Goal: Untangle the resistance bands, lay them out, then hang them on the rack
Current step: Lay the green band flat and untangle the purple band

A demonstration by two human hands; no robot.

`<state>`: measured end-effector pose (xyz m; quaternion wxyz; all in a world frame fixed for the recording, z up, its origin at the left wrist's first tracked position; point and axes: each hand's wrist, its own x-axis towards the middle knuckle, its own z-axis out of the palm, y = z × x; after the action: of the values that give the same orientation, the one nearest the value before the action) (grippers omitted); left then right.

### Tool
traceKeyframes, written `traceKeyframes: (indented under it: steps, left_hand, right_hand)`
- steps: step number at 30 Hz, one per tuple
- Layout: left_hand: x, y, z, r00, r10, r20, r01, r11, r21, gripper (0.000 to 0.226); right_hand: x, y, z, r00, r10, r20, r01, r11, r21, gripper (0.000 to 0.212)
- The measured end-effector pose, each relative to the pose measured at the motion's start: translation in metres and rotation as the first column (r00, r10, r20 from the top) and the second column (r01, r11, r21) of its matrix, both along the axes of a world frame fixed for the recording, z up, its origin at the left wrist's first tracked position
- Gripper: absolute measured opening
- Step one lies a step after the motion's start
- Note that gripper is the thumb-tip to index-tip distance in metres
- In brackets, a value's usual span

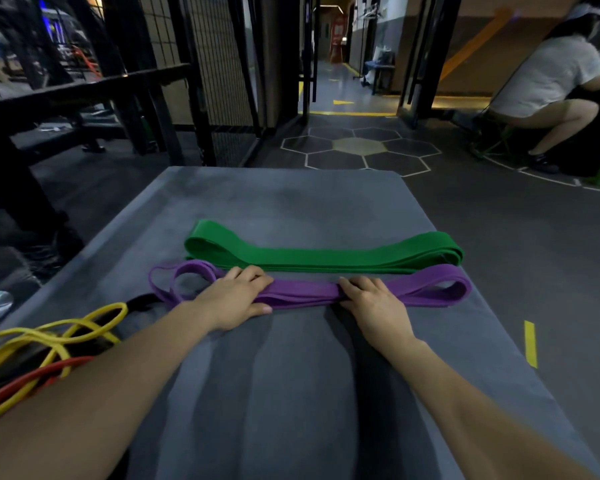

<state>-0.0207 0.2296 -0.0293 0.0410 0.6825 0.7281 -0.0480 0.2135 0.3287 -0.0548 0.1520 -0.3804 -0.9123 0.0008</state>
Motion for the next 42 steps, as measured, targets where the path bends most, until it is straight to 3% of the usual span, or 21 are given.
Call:
traceKeyframes:
  steps: [5, 8, 14, 18, 20, 23, 29, 32, 37, 40, 42]
  left_hand:
    - [0.001, 0.002, -0.003, 1.0, -0.016, 0.022, 0.015, 0.999, 0.038, 0.062]
    - [0.003, -0.001, -0.005, 1.0, -0.011, 0.011, 0.01, 0.998, 0.058, 0.06]
    - [0.004, -0.01, 0.01, 1.0, 0.001, 0.021, 0.0, 0.999, -0.035, 0.066]
    - [-0.022, -0.023, 0.033, 0.99, 0.084, -0.109, -0.052, 0.962, 0.268, 0.047]
    - [-0.04, -0.035, 0.039, 0.967, 0.177, -0.182, -0.121, 0.952, 0.282, 0.043]
    - [-0.058, -0.052, 0.044, 0.937, 0.338, -0.094, -0.321, 0.934, 0.156, 0.046]
    - [-0.058, -0.067, 0.051, 0.907, 0.417, 0.052, -0.413, 0.862, 0.293, 0.031]
    - [-0.054, -0.07, 0.052, 0.91, 0.414, -0.001, -0.387, 0.853, 0.351, 0.033]
    - [-0.045, -0.075, 0.053, 0.884, 0.456, -0.101, -0.396, 0.847, 0.355, 0.011]
    - [-0.043, -0.074, 0.054, 0.865, 0.451, -0.219, -0.372, 0.87, 0.323, 0.015]
    - [-0.04, -0.075, 0.055, 0.874, 0.447, -0.193, -0.373, 0.87, 0.324, 0.018]
  right_hand:
    - [-0.015, -0.008, 0.016, 0.994, 0.064, 0.094, -0.061, 0.997, -0.037, 0.066]
    - [-0.045, -0.022, 0.014, 0.987, 0.14, 0.08, -0.129, 0.983, -0.13, 0.058]
    - [-0.051, -0.027, -0.008, 0.997, 0.073, 0.002, -0.072, 0.987, -0.141, 0.045]
    - [-0.052, -0.028, -0.009, 0.998, 0.067, 0.015, -0.065, 0.99, -0.125, 0.045]
    - [-0.052, -0.029, -0.01, 0.998, 0.061, 0.032, -0.057, 0.992, -0.114, 0.047]
    - [-0.051, -0.031, -0.01, 0.998, 0.054, 0.018, -0.052, 0.995, -0.084, 0.059]
    - [-0.05, -0.034, -0.014, 0.999, 0.022, -0.034, -0.022, 1.0, -0.002, 0.048]
    - [-0.049, -0.035, -0.015, 0.999, 0.005, -0.053, -0.003, 0.999, 0.038, 0.041]
    - [-0.049, -0.037, -0.013, 0.999, -0.034, -0.009, 0.035, 0.999, 0.029, 0.044]
    - [-0.049, -0.036, -0.015, 0.999, -0.035, 0.008, 0.034, 0.999, 0.022, 0.049]
    - [-0.049, -0.034, -0.017, 1.0, -0.024, -0.001, 0.024, 0.999, 0.022, 0.053]
